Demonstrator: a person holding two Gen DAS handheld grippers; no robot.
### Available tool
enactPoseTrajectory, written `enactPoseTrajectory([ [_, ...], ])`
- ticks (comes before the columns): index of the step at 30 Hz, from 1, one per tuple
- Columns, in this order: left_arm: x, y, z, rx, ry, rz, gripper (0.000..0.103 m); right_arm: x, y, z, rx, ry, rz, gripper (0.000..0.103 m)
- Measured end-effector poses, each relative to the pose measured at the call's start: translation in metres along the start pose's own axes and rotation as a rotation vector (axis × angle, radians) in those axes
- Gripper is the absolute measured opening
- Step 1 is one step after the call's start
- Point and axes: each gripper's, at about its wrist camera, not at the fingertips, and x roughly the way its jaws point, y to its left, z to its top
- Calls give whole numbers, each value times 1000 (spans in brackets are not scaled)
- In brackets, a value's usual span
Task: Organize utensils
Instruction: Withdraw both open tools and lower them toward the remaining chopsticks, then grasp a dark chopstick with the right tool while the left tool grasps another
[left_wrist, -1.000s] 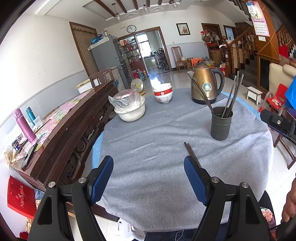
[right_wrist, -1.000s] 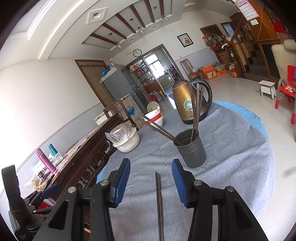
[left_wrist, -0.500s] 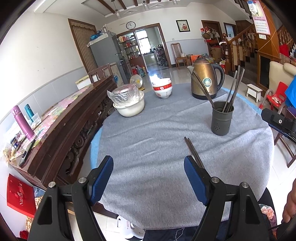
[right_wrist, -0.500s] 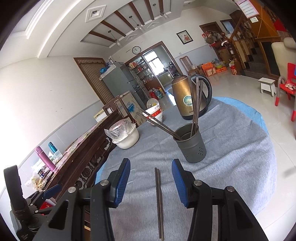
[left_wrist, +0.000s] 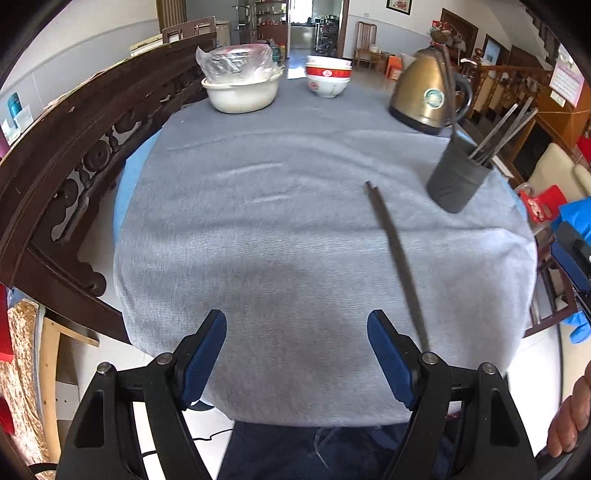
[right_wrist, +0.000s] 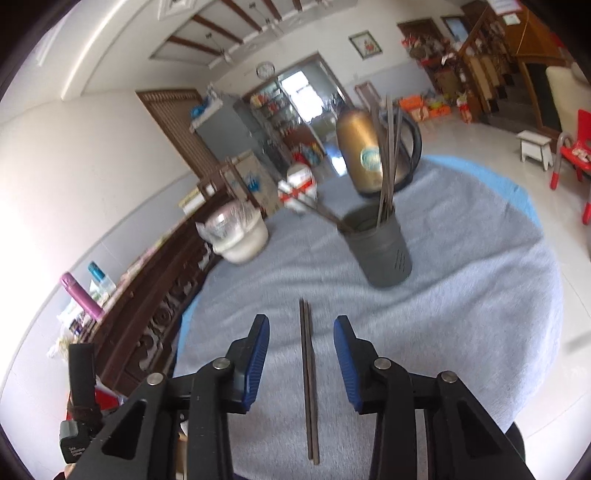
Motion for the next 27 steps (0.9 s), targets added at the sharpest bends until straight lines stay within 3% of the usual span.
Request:
enactPoseTrajectory([
  [10, 38, 22, 4, -21, 57, 11, 79, 116, 3, -4, -52, 265, -34, 39],
  [17, 49, 37, 18, -35, 48, 8, 79, 183, 0, 6, -72, 356, -73, 34],
  [27, 70, 40, 35, -29, 64, -4, 79, 227, 2, 10, -103, 423, -106, 28],
])
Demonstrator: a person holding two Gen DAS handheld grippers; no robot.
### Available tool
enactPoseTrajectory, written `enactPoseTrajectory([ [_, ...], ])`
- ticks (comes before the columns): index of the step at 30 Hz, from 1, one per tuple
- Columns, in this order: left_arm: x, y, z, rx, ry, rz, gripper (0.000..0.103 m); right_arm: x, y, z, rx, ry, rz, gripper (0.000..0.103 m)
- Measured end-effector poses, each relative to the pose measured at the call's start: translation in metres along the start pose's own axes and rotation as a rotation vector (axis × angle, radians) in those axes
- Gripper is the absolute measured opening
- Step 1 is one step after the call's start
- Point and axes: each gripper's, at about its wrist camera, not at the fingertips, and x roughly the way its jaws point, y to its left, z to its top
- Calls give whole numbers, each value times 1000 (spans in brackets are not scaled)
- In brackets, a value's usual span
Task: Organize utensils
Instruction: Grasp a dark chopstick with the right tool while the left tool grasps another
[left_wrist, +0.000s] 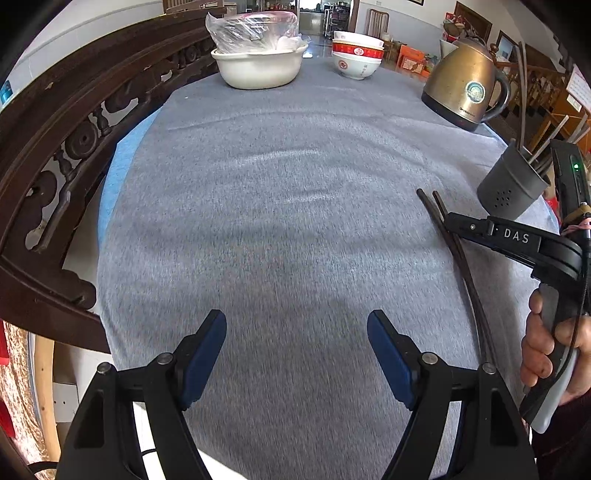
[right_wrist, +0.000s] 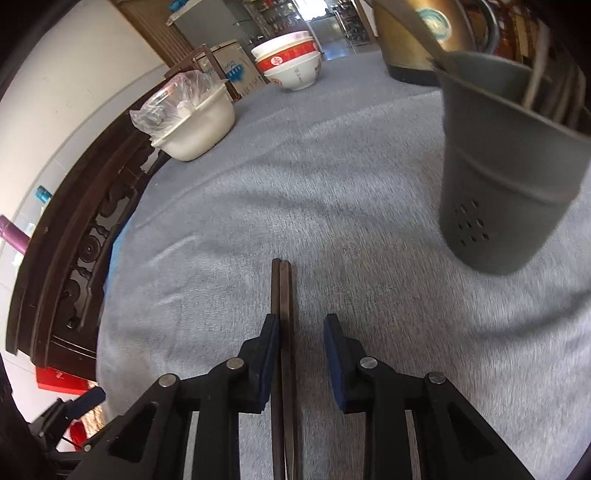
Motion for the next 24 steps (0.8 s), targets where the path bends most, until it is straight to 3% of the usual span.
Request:
enactPoseTrajectory([
  [11, 7, -3, 5, 10, 4, -7, 79, 13, 17, 15, -49, 36, -49, 27],
  [13, 7, -4, 4, 14, 7, -5, 79, 13, 15, 16, -32, 36, -34, 22],
  [15, 6, -5, 3, 13, 9, -9, 79, 11, 9, 18, 2, 28, -16, 10],
  [19, 3, -11, 4, 20, 5, -2, 79, 7, -10, 17, 53, 24, -22, 9],
  [21, 3, -14, 3, 27, 4, 2, 79, 1, -13, 15, 24, 2, -88, 8],
  [24, 1, -21, 3, 43, 2, 1, 79, -8, -23, 9, 34, 2, -97, 8],
])
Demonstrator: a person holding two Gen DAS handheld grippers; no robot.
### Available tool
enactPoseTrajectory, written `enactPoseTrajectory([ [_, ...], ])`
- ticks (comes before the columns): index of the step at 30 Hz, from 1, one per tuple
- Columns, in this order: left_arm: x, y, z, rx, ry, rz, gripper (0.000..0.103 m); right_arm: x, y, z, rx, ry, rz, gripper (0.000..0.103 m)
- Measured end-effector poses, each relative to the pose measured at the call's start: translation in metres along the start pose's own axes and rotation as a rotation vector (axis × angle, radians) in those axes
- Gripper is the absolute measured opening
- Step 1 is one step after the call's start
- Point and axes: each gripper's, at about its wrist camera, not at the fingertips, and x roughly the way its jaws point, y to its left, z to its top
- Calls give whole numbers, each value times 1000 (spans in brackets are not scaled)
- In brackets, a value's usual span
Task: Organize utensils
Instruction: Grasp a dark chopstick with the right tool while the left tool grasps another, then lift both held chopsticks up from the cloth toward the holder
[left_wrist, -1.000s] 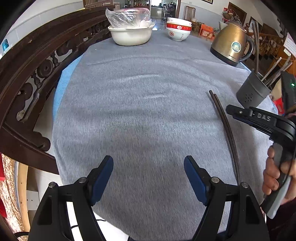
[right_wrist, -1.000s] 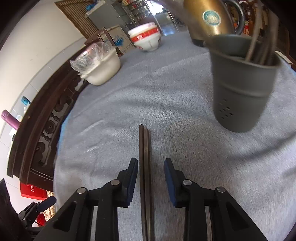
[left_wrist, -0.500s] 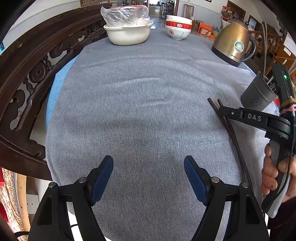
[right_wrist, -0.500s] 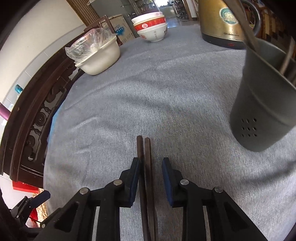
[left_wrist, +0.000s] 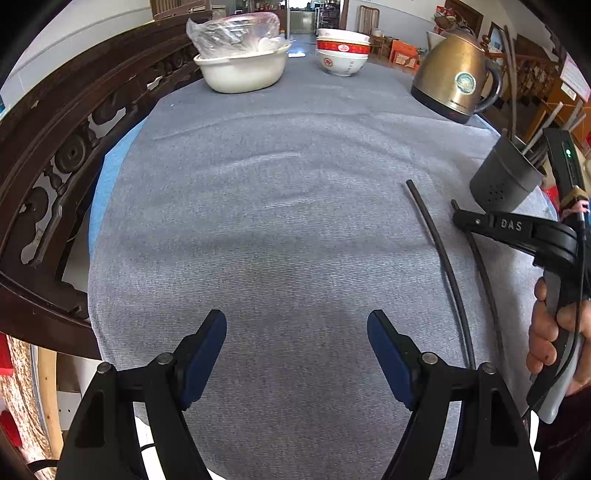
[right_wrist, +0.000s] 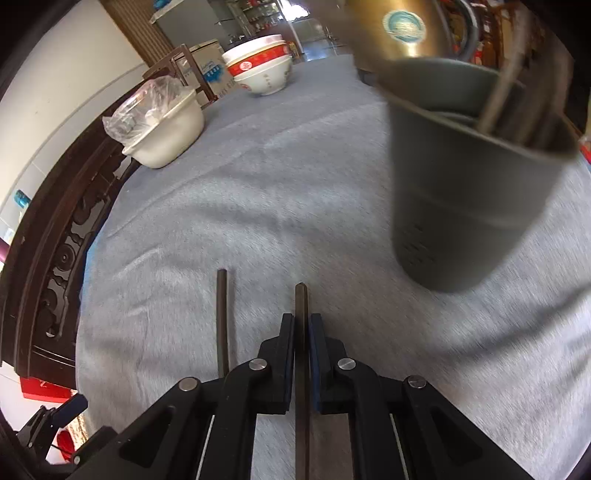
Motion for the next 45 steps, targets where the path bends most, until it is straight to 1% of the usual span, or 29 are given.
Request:
enactPoseTrajectory([
  [4, 1, -8, 1, 14, 5, -12, 79, -11, -12, -9, -14, -9, -64, 8],
  [7, 5, -15, 4, 23, 21, -34, 79, -15, -19, -9, 7, 8, -71, 10],
  [10, 7, -21, 12, 34, 25, -59, 79, -14, -22, -4, 25, 21, -67, 10],
  [11, 8, -23, 18, 37, 25, -78, 79, -12, -21, -2, 23, 23, -70, 11],
  [16, 20, -28, 41, 47, 54, -141, 79, -9, -20, 4, -16, 24, -72, 11],
  [18, 23, -31, 48, 46, 65, -146, 79, -11, -22, 3, -35, 14, -57, 10],
  [21, 29, -38, 58, 48, 84, -184, 79, -15, -29, -1, -31, 1, -20, 7],
  [23, 33, -44, 66, 44, 96, -205, 74, -22, -34, -5, -28, -22, -10, 7],
  [25, 36, -51, 72, 48, 109, -223, 65, -31, -40, -7, -16, -45, 17, 7],
  [27, 41, -58, 79, 44, 122, -228, 59, -44, -47, -9, -1, -81, 40, 7],
  [30, 49, -70, 89, 51, 135, -232, 56, -66, -55, -11, 9, -135, 73, 7],
  [33, 59, -79, 99, 42, 153, -243, 55, -85, -63, -13, 16, -180, 96, 7],
  [36, 71, -86, 107, 35, 172, -219, 55, -98, -73, -17, 33, -212, 118, 7],
  [39, 82, -93, 112, 32, 195, -203, 46, -109, -82, -21, 47, -242, 136, 7],
  [42, 90, -100, 116, 32, 215, -200, 43, -114, -85, -22, 60, -261, 147, 7],
  [45, 97, -104, 119, 21, 238, -205, 36, -119, -87, -22, 68, -278, 155, 7],
])
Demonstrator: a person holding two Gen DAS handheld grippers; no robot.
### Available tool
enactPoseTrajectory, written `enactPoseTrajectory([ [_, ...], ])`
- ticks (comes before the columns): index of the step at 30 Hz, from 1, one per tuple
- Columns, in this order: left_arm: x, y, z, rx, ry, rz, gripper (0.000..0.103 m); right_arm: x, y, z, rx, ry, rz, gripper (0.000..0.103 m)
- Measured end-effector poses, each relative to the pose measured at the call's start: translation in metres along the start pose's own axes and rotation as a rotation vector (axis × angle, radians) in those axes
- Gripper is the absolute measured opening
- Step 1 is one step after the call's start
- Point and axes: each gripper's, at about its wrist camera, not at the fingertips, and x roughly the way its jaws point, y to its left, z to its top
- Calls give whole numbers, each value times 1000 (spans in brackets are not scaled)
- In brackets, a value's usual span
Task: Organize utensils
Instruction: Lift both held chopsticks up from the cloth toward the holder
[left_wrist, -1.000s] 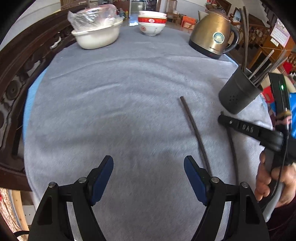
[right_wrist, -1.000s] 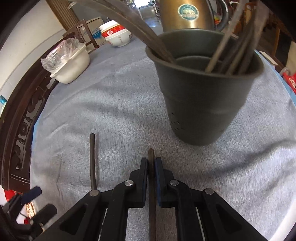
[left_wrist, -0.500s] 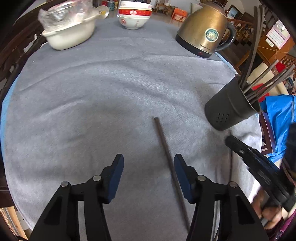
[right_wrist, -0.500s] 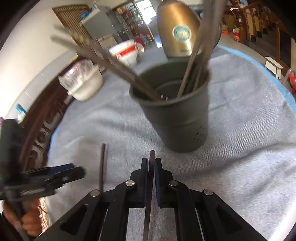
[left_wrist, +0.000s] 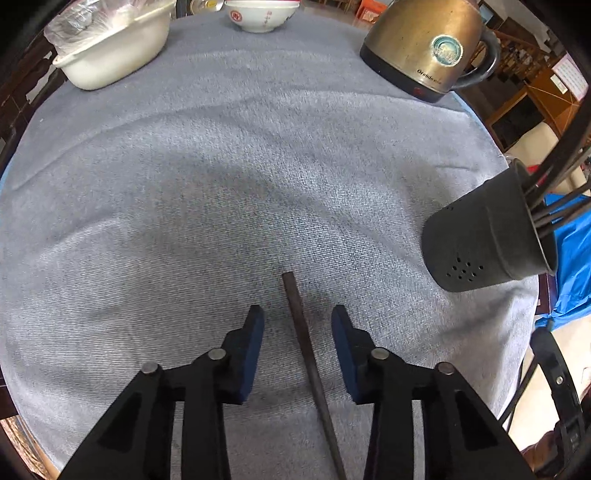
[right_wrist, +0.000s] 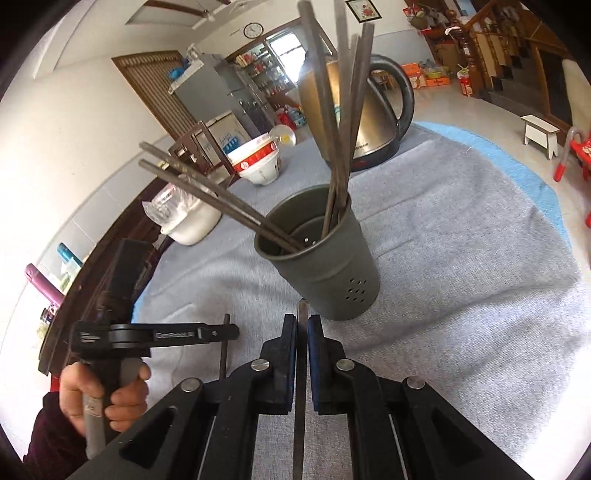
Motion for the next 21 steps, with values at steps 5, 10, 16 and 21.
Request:
enactPoseTrajectory([
  [5, 5, -3, 7, -12, 0, 0, 23, -3, 3, 2, 1, -16, 9, 7],
  [10, 4, -3, 11, -23, -11, -7, 10, -9, 9, 4, -10, -32, 6, 7],
  [16, -30, -4, -5, 10, -91, -19, 10, 3, 8, 2, 20, 51, -4, 10],
  [21, -62, -10, -29, 71, -154, -50, 9, 35, 0, -6, 90, 167, 2, 25],
])
